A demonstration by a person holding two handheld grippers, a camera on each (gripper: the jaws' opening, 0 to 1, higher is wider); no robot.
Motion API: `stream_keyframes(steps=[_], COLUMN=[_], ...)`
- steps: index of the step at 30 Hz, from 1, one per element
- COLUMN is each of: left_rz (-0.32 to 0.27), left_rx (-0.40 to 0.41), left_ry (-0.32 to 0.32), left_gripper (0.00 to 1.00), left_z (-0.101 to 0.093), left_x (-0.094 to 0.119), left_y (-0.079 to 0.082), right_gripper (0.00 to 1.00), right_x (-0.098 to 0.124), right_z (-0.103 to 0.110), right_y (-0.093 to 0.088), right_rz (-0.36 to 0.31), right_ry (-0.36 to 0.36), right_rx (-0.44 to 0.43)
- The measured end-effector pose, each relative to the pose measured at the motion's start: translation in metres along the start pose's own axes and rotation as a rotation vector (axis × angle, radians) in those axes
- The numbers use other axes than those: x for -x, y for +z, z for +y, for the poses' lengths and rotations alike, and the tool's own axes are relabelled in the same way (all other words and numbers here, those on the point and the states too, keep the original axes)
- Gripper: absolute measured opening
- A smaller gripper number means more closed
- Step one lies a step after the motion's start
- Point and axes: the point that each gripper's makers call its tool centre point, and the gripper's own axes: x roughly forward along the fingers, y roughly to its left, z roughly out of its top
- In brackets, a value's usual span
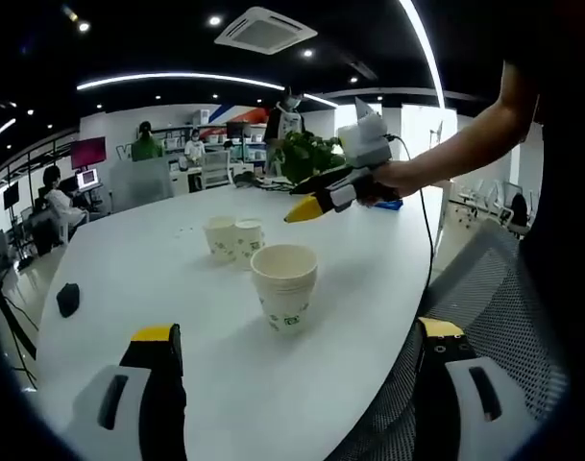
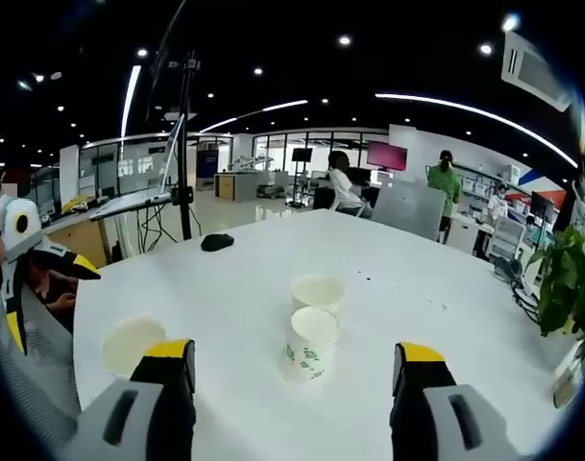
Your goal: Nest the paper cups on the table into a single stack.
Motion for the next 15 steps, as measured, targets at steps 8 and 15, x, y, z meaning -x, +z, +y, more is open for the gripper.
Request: stream_keyframes(steps=[8,15], left_rz=[-0.014,-0.024], left_rx=[0.0,0.001], left_ry=[0.003,0.025], left_gripper=[0.99,0.99], left_z=[0.001,0.007], left_x=[0.0,0.001], left_y=[0.003,0.004], right_gripper=[0.81,0.77], right_x=[-0.018,-0.033], right_z=[-0.006,-0.015], right_y=[-0.006,-0.014], right_rz=[0.019,0.042], right_ry=[-0.019,-0.025], right_rx=[-0.022,-0.036])
